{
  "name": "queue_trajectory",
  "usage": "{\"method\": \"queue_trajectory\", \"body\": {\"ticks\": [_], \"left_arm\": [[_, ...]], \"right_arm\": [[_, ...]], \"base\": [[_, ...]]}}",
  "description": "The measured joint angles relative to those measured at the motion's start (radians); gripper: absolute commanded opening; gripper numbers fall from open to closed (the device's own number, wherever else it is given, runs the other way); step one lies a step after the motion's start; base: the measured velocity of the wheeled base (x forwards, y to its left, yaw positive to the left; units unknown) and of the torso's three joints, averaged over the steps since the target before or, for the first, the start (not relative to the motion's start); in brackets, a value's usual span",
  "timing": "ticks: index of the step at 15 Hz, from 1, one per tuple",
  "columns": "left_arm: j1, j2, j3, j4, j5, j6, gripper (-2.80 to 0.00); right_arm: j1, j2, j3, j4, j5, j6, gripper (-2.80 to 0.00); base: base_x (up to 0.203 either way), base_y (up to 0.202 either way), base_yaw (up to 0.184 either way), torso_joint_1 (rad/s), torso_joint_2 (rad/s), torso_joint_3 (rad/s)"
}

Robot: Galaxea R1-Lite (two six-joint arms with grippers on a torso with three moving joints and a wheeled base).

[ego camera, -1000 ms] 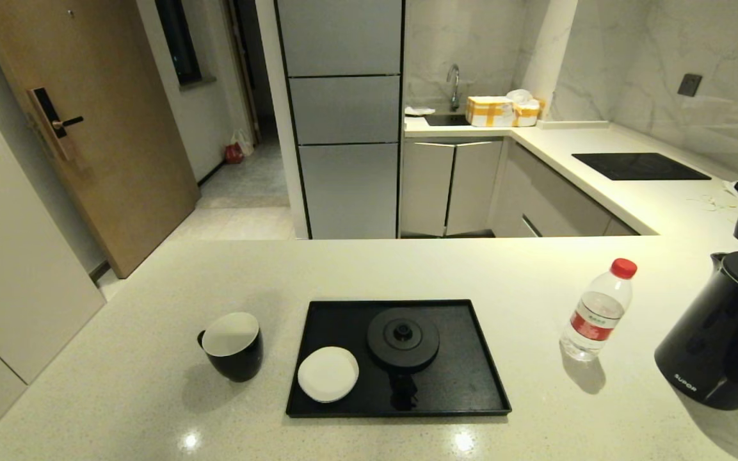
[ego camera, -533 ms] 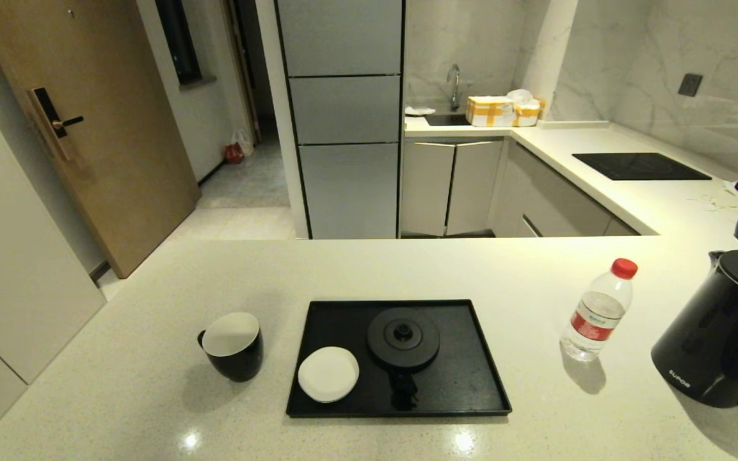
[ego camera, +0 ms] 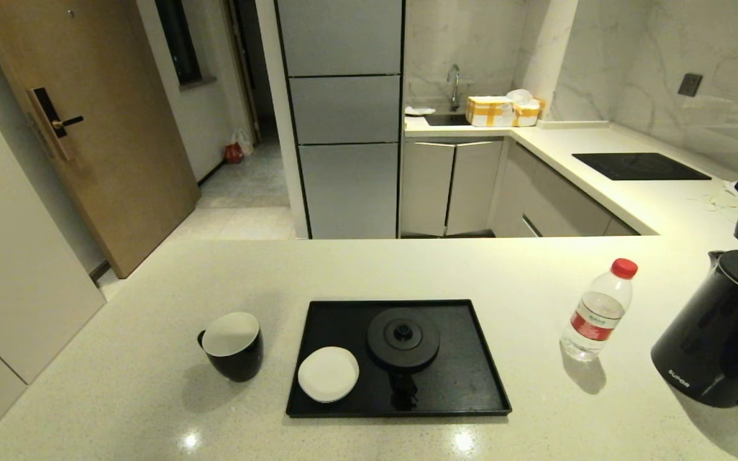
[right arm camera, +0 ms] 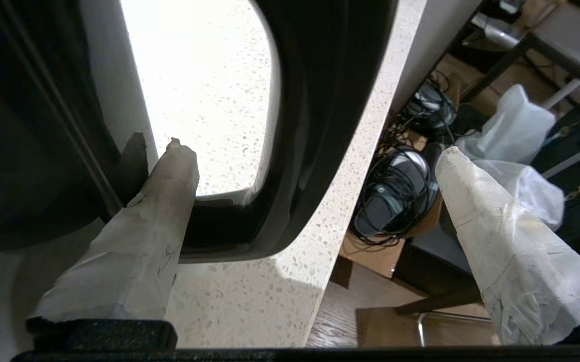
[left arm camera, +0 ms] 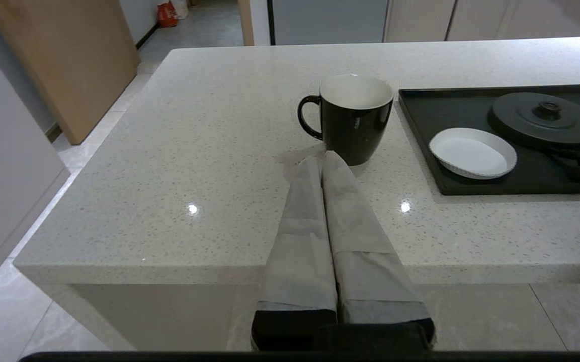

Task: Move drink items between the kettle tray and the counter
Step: Place it on the right

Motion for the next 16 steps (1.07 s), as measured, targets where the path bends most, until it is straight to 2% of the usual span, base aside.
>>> {"method": "queue_trajectory", "body": {"ticks": [6,10,14,16], "left_arm": [[0.0,0.0,0.0,0.0,0.0,0.0,-2.8],[0.0,0.0,0.0,0.0,0.0,0.0,-2.8],[0.0,0.0,0.0,0.0,0.0,-0.001,-2.8],[0.0,0.0,0.0,0.0,0.0,0.0,-2.8]], "right_arm": [[0.081,-0.012,0.011,0.0,-0.077,-0.003,0.0],[0.097,-0.006,0.006,-0.001,-0.08,-0.004,0.0],[0.112,0.065,-0.055,-0.001,-0.143,-0.04,0.0],[0.123,0.092,-0.074,-0.001,-0.148,-0.042,0.0]], "base": [[0.0,0.0,0.0,0.0,0.0,0.0],[0.0,0.0,0.0,0.0,0.0,0.0],[0.0,0.0,0.0,0.0,0.0,0.0],[0.0,0.0,0.0,0.0,0.0,0.0]]}}
